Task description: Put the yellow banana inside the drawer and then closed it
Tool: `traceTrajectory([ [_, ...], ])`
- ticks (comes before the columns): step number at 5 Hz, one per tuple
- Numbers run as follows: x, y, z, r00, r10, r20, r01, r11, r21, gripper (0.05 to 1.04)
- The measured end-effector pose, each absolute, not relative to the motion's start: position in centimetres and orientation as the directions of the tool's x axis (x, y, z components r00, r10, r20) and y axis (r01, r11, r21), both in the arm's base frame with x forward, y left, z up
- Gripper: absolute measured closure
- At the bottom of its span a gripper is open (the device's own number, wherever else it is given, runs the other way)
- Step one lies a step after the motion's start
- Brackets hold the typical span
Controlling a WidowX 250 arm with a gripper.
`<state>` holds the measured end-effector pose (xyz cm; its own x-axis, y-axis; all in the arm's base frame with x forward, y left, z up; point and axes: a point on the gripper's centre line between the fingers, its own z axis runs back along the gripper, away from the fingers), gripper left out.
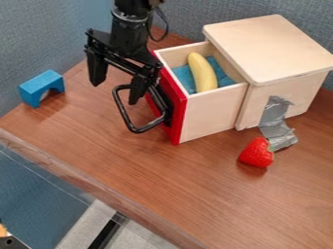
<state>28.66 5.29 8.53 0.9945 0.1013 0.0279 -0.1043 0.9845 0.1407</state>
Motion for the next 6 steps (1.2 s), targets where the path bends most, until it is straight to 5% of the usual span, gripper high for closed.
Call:
traceTrajectory([
  [4,25.3,6.3,11.0,0.987,-0.158,0.028,0.151,0.974,0.171,0.083],
  [6,22.7,8.2,8.2,0.903,-0.414,-0.114,0.427,0.892,0.149,0.083],
])
